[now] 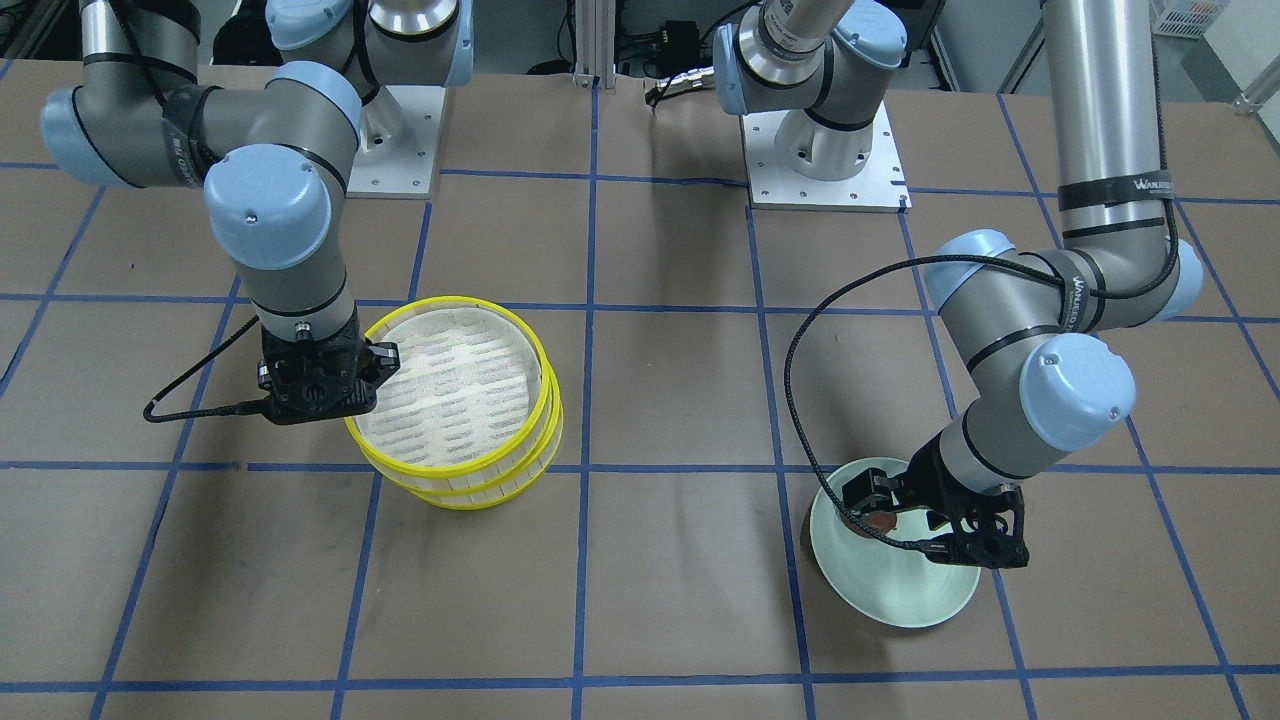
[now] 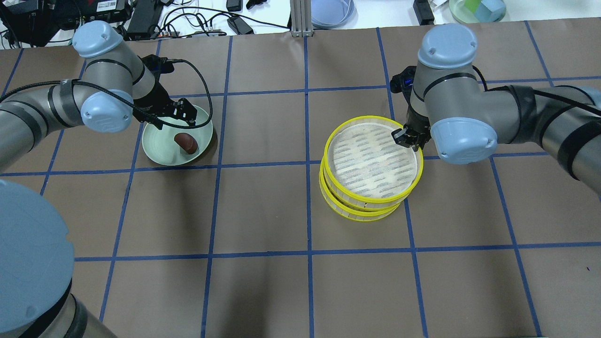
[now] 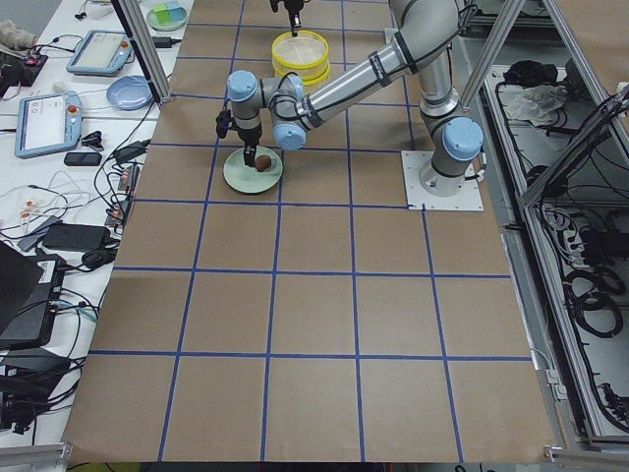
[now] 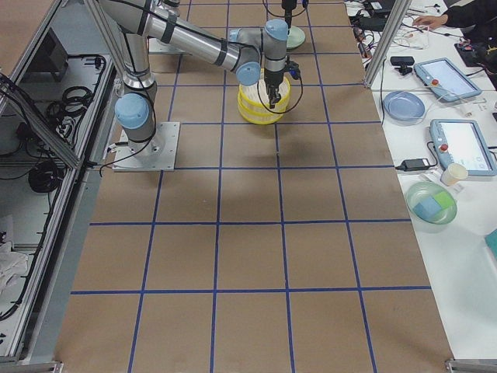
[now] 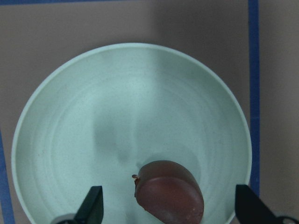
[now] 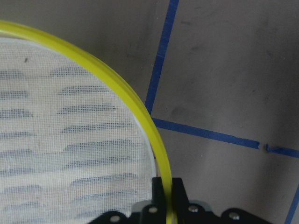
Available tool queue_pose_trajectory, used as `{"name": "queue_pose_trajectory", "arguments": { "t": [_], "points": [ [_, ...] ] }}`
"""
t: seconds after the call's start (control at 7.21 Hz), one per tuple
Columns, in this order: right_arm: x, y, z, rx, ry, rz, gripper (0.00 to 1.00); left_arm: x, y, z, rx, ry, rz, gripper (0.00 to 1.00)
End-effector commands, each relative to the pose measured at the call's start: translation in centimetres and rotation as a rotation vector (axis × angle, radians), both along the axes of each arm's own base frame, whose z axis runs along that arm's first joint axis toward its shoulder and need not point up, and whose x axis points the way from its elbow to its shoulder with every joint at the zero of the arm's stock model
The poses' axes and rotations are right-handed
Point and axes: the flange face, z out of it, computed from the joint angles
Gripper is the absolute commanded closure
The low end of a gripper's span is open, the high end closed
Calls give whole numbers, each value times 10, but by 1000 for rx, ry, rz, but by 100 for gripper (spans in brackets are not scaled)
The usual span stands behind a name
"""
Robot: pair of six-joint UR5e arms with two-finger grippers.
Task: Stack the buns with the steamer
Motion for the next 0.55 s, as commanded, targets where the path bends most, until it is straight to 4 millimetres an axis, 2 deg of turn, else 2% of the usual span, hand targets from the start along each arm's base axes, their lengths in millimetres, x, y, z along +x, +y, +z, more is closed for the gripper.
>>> {"name": "queue_pose_trajectory", "arguments": {
  "t": [0.0, 0.14, 0.28, 0.42],
  "points": [
    [5, 3, 1, -1, -3, -9, 100, 0, -1, -21, 40, 5, 56, 0],
    [5, 3, 0, 1, -3, -9, 100, 0, -2, -27, 48, 7, 61, 0],
    [5, 2, -2, 4, -1, -6, 100, 2, -3, -27, 38, 5, 49, 16],
    [5, 3, -3, 10, -1, -7, 94, 5, -1, -32, 57, 9, 70, 27]
  ]
}}
